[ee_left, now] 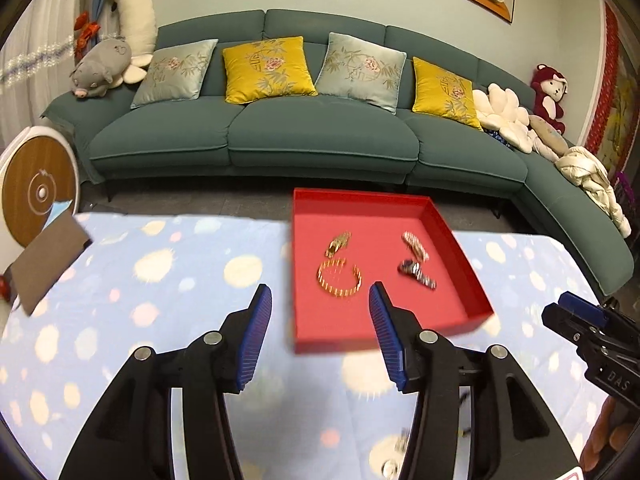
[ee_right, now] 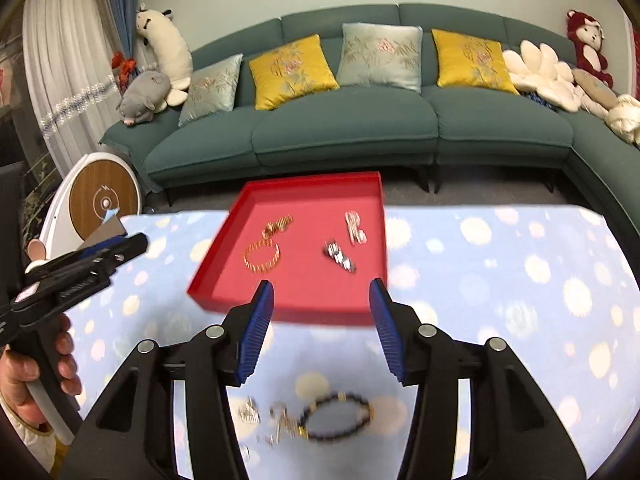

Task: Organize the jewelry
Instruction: 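Move both tools back toward the earrings and bead bracelet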

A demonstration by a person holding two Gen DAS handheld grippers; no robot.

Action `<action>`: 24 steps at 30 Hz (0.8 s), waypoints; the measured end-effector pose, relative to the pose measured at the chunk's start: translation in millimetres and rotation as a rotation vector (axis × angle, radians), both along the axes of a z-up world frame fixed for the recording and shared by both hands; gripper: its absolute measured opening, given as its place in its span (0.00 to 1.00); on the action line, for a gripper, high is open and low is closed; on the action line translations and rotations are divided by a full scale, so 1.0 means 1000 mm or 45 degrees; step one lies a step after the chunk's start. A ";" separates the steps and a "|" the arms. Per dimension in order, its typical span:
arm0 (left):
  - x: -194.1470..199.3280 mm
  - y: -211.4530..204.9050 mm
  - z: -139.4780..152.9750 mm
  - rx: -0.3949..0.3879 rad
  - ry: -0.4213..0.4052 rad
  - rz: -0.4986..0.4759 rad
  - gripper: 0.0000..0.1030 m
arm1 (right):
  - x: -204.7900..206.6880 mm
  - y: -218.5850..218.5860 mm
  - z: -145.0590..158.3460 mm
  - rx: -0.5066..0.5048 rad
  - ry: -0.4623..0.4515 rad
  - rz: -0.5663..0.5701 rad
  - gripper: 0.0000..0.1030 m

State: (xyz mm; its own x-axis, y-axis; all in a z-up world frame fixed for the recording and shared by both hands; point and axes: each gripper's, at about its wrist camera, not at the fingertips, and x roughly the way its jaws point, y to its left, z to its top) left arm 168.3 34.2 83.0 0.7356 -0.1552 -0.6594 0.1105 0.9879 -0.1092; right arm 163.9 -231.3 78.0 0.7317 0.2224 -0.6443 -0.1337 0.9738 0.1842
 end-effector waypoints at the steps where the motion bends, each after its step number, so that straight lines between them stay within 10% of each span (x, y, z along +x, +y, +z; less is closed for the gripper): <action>1: -0.009 0.001 -0.004 -0.007 0.023 -0.006 0.47 | -0.009 -0.001 -0.004 -0.012 0.016 -0.005 0.47; 24: -0.056 -0.075 -0.116 0.025 0.294 -0.295 0.50 | -0.044 -0.005 -0.058 -0.110 0.176 0.025 0.46</action>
